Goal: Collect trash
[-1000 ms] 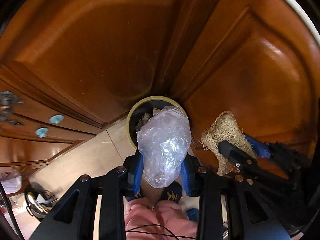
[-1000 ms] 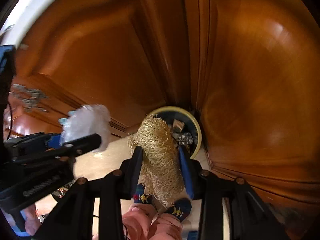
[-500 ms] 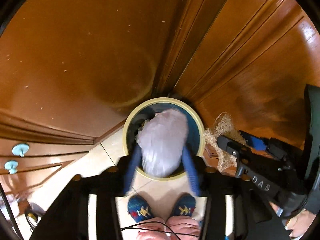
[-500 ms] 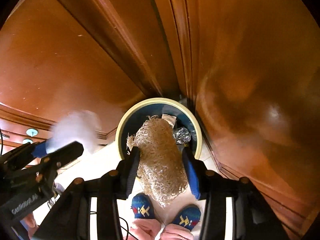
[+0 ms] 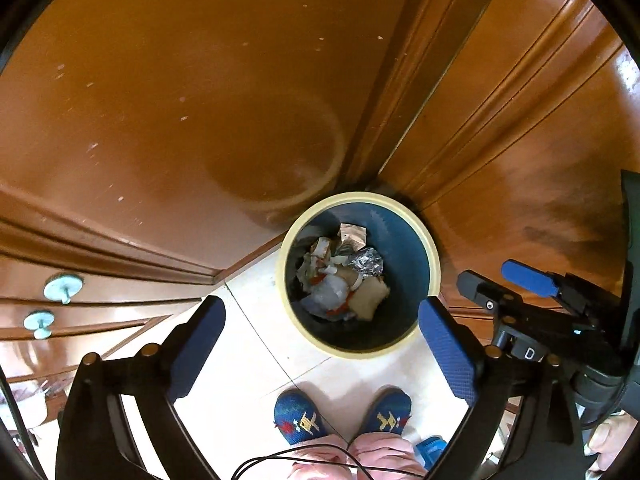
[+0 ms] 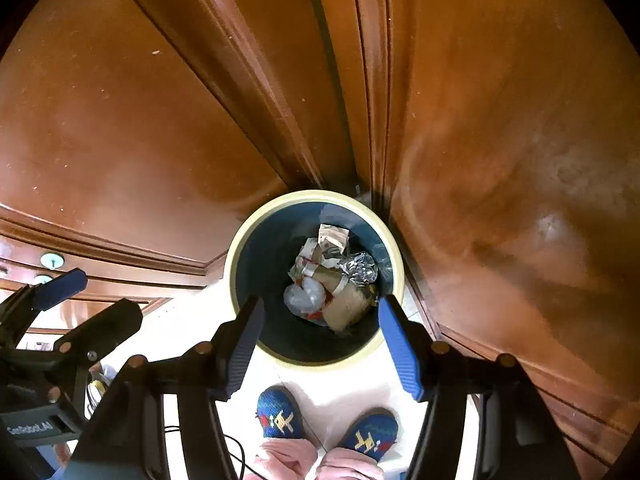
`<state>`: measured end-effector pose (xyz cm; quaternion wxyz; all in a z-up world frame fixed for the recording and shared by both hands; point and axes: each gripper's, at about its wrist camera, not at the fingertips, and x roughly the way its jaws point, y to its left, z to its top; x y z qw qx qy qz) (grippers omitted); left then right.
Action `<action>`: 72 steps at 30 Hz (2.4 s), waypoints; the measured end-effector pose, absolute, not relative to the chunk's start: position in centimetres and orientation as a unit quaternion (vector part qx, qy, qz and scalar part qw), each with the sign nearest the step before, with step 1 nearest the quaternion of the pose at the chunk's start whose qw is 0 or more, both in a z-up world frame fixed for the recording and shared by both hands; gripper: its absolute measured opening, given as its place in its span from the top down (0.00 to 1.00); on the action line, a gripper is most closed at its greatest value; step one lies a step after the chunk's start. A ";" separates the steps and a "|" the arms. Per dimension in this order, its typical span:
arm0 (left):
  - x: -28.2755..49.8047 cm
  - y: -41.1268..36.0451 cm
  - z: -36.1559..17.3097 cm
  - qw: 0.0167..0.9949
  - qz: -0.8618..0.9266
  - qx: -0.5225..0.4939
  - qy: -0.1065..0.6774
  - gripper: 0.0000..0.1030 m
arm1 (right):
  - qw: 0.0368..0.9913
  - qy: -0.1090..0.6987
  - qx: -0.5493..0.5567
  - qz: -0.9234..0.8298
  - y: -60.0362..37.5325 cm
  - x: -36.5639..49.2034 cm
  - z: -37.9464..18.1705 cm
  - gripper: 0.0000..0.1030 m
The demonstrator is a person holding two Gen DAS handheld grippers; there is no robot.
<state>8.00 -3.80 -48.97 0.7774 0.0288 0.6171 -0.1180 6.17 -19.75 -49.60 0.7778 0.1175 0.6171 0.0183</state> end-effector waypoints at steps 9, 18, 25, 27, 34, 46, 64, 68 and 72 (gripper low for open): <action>6.5 -3.0 -46.4 0.779 -0.113 0.027 0.616 0.06 | 0.781 0.613 0.117 0.026 -18.9 5.3 -47.7 0.41; 4.4 -2.9 -39.7 0.793 -0.114 0.032 0.597 0.01 | 0.776 0.619 0.111 0.037 -18.3 2.3 -42.2 0.41; 2.4 -2.0 -31.8 0.807 -0.113 0.005 0.580 0.01 | 0.781 0.616 0.082 0.056 -17.5 0.2 -34.9 0.41; 1.7 -2.0 -29.4 0.810 -0.120 0.001 0.574 0.01 | 0.788 0.607 0.073 0.065 -17.2 -0.5 -32.3 0.41; -0.6 -2.1 -19.4 0.837 -0.134 0.000 0.531 0.01 | 0.816 0.570 0.047 0.081 -17.5 -2.4 -22.9 0.41; -1.6 -3.6 -7.5 0.879 -0.135 0.013 0.456 0.01 | 0.873 0.483 0.024 0.072 -20.3 -3.9 -9.7 0.41; -2.2 -6.1 3.0 0.919 -0.094 -0.008 0.383 0.01 | 0.926 0.371 0.040 0.058 -22.8 -4.4 2.7 0.41; -2.2 -6.5 3.7 0.922 -0.069 -0.002 0.382 0.01 | 0.929 0.362 0.041 0.061 -22.9 -4.3 3.2 0.41; -2.3 -6.6 4.1 0.925 -0.056 0.005 0.376 0.01 | 0.931 0.357 0.039 0.061 -22.8 -4.3 3.4 0.41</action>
